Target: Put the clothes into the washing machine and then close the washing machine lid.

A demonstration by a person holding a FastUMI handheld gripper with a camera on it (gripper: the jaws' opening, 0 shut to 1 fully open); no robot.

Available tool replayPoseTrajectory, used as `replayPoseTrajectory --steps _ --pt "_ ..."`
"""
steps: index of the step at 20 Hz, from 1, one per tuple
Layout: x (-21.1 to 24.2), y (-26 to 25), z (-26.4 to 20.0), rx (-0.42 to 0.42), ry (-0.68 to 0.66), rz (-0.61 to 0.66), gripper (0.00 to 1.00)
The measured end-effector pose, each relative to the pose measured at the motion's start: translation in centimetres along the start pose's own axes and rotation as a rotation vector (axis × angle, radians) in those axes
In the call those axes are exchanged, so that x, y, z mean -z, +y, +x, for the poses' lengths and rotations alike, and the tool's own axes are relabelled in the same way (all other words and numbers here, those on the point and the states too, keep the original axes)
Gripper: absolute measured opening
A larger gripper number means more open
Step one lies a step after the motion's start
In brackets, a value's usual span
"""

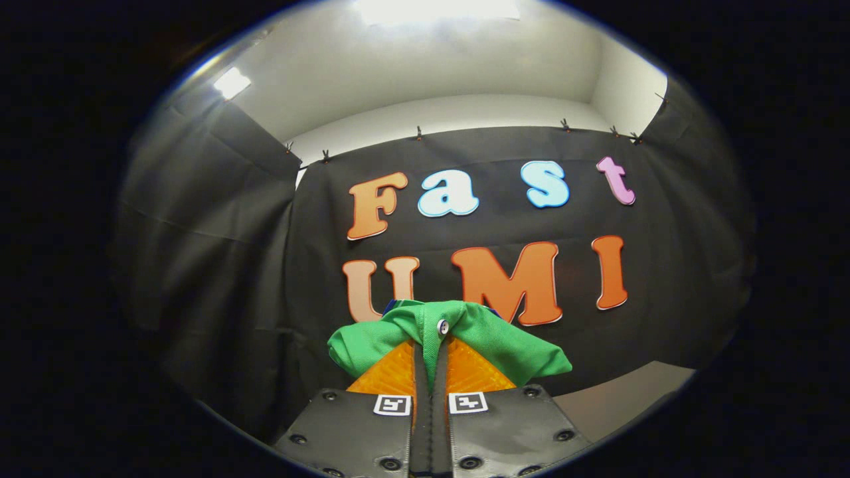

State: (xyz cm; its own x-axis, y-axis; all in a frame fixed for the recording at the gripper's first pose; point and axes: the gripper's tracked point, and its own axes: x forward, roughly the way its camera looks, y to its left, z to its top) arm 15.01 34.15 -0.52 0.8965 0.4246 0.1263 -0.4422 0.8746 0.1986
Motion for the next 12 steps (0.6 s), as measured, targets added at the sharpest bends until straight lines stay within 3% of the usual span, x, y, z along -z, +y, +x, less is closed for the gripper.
replayPoseTrajectory --steps 5,12 --pt "6.8 4.4 3.0 -0.039 0.092 0.055 0.07" --pt "18.2 8.8 4.2 -0.047 0.245 -0.005 0.07"
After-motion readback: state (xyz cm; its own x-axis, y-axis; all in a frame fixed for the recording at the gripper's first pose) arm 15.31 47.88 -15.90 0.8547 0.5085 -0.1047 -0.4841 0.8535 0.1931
